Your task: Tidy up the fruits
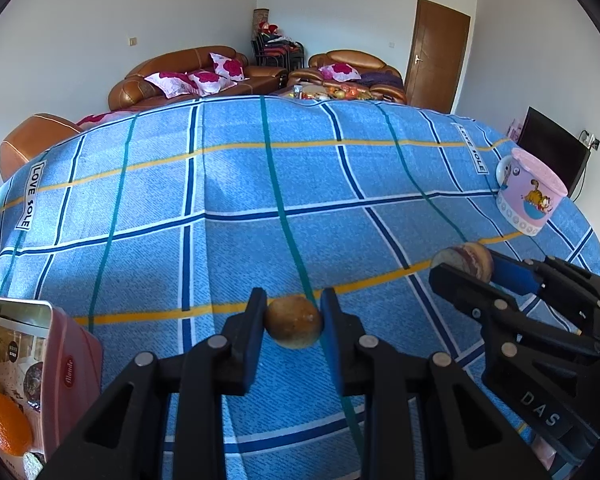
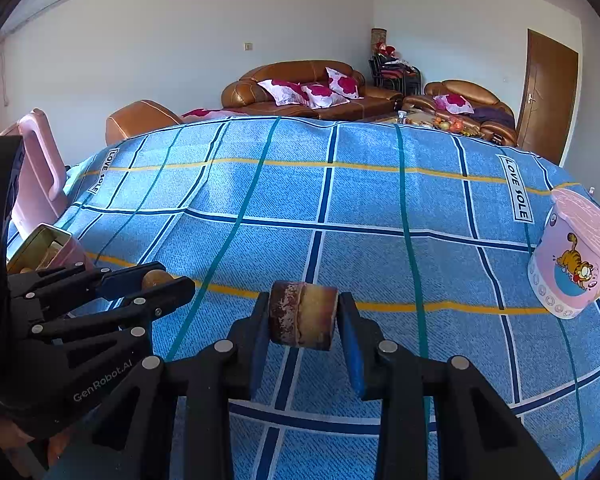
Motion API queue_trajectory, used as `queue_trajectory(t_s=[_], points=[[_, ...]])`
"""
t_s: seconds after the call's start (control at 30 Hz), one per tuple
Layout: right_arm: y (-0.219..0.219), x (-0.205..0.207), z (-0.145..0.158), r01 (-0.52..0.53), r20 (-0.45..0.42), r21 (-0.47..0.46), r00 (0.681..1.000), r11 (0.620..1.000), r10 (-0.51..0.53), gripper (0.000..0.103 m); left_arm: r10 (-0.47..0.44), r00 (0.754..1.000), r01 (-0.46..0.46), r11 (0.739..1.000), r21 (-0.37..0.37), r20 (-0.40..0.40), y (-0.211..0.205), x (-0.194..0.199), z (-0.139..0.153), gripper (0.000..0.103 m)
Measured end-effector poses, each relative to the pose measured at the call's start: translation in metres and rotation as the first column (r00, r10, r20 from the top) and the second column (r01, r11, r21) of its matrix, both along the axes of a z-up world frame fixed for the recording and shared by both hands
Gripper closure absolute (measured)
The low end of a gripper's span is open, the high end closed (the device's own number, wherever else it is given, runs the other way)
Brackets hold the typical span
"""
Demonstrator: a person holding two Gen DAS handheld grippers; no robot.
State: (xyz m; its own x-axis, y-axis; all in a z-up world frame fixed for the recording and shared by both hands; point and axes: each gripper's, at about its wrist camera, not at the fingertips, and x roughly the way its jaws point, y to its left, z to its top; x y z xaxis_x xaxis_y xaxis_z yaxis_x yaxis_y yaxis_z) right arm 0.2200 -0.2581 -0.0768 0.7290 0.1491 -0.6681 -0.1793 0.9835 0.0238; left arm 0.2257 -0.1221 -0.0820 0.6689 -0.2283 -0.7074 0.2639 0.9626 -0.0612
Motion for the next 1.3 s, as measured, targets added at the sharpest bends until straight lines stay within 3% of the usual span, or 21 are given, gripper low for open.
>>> queue_trajectory(t_s=[0.4,1.3], points=[[0.002,-0.008,0.006,-0.022,0.053,0.007,0.998,1.0,0.022,0.068,0.007,0.998,-0.008,1.0,0.018,0.067,-0.003,-0.008,0.007,0.074],[-0.001,-0.028,0.016,-0.023,0.159,0.019,0.987,1.0,0.019,0.068,0.032,0.99,-0.031,0.999,-0.006,0.138,0.004,-0.018,0.015,0.074]])
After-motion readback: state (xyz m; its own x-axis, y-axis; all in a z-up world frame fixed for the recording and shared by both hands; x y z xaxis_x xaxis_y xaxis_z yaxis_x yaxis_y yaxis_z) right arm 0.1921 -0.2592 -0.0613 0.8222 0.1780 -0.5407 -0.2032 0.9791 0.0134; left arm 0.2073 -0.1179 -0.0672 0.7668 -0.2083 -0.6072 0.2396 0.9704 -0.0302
